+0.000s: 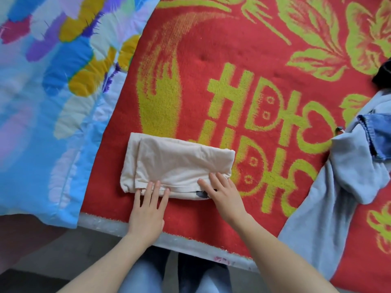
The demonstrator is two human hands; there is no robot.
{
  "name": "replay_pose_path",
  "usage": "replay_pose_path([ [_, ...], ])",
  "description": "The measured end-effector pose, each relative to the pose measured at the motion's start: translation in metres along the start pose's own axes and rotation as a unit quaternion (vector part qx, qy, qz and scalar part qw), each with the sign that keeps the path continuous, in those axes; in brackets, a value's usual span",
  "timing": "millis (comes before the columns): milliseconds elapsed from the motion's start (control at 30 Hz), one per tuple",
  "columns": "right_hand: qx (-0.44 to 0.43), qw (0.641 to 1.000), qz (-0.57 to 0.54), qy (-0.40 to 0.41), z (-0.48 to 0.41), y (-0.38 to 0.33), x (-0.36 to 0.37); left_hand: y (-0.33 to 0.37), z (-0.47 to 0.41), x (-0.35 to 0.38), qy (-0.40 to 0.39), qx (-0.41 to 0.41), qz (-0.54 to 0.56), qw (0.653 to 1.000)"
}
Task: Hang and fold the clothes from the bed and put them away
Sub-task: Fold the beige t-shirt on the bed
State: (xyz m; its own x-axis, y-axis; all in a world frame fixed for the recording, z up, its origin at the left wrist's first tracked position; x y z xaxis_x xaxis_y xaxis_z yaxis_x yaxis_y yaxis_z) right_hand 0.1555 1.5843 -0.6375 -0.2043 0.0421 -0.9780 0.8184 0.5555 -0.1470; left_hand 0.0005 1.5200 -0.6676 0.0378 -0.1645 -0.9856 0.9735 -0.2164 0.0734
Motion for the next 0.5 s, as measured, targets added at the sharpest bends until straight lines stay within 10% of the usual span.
replay_pose_path([
  [500, -0.068, 0.983, -0.025, 0.168, 0.01, -0.039, -0.077, -0.035, -0.024, -0.025, 0.193, -0.01, 0.02, 0.981],
])
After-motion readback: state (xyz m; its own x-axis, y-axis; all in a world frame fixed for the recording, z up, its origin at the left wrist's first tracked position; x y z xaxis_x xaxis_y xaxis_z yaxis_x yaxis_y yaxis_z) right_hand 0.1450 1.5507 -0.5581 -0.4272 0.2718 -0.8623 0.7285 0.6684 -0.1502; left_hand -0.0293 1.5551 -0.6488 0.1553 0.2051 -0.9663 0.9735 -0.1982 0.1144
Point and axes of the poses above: each hand's wrist, its own z-axis away from the middle knuckle, its own x-axis out of the palm, y = z × x, the point moved 8 cm from there along -z, towards the middle knuckle, and after that the axes turned 15 degrees about y, right-handed, at the moved point
